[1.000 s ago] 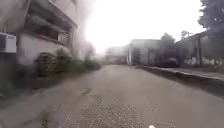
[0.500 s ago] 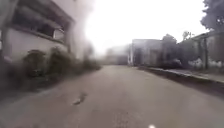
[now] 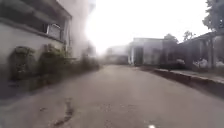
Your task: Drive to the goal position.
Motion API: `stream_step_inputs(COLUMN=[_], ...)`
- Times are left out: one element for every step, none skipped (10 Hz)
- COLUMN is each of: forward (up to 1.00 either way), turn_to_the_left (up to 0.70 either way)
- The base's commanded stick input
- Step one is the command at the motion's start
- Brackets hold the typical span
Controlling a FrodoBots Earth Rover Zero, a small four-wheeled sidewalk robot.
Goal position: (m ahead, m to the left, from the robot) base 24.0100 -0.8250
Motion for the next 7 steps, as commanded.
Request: stream_step_inputs(forward=[1.0, 1.0, 1.0, 1.0, 1.0, 1.0, 1.0], turn_to_the_left=[0.0, 0.0, 0.0, 0.0, 0.0, 0.0, 0.0])
